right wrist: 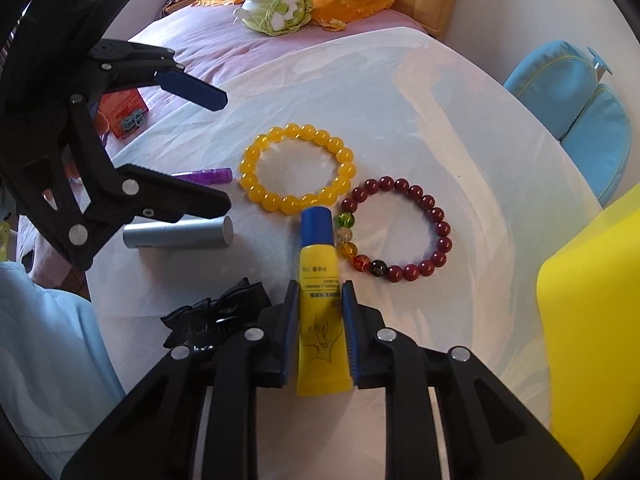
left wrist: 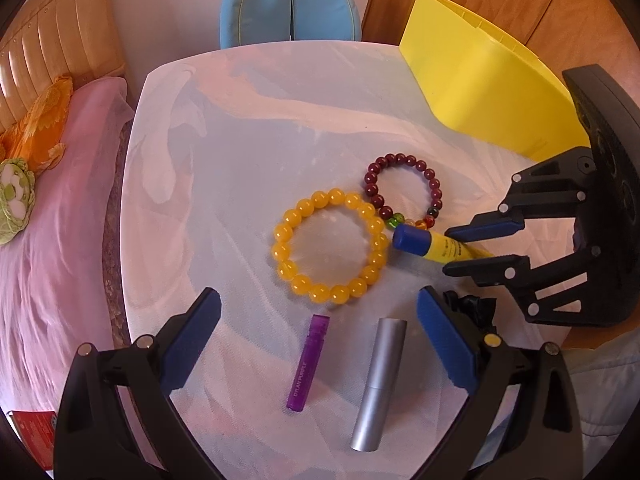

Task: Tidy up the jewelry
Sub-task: 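Grasp the yellow blue-capped tube with the right gripper and lift, then carry the yellow tube over the yellow bin with the right gripper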

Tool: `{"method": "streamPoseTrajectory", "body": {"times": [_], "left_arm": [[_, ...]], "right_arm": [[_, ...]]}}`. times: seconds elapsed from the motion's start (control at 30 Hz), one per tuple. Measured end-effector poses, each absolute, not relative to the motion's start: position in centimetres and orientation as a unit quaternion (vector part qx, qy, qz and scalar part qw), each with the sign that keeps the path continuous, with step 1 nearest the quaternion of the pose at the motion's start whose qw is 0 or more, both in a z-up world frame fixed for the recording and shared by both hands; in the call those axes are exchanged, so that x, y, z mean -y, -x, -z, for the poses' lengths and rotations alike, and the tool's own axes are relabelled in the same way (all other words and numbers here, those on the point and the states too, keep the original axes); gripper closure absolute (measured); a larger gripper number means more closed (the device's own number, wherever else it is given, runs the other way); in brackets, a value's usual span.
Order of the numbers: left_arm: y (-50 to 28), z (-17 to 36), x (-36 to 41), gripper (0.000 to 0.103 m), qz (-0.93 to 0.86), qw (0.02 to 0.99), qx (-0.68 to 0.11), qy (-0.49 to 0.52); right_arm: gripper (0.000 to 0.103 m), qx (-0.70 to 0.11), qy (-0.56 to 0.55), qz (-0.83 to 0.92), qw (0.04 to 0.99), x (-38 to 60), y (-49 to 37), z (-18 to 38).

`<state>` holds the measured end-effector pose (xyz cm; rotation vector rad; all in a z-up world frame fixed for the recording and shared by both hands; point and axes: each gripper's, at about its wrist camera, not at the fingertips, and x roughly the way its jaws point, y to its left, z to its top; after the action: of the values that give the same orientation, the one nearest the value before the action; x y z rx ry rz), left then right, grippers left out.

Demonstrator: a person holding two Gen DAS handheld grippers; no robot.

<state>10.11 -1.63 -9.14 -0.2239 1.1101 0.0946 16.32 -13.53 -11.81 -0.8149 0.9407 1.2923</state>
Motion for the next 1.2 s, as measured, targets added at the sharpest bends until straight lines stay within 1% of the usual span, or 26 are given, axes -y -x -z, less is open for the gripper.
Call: {"method": "streamPoseTrajectory", "body": {"times": [0.13, 0.4, 0.67, 0.83, 1.2], "left_arm": [[-10.8, 8.7, 2.4, 0.007, -0.032, 0.845, -0.525, 0.095], [-13.2, 7.2, 5.3, 0.007, 0.006, 0.851, -0.522, 0.065], [-15.9, 5.6, 10.0, 0.007, 0.061, 0.851, -0.521, 0.013], [-17.4, 5.1, 13.0, 0.007, 0.082, 0.849, -0.522, -0.007], [-19.0, 2.4, 18.7, 0.007, 0.058, 0.863, -0.502, -0.016]], "right_arm": [[0.08, -0.414, 0.323, -0.558, 0.642, 14.9, -16.9, 10.2], [0.08, -0.42, 0.299, -0.53, 0.673, 19.4, -17.0, 8.6], [0.08, -0.434, 0.249, -0.488, 0.715, 25.2, -17.8, 7.4], [0.08, -0.442, 0.211, -0.483, 0.726, 28.9, -18.2, 6.6], [0.08, -0.408, 0.176, -0.506, 0.739, 36.1, -19.6, 4.7]]}}
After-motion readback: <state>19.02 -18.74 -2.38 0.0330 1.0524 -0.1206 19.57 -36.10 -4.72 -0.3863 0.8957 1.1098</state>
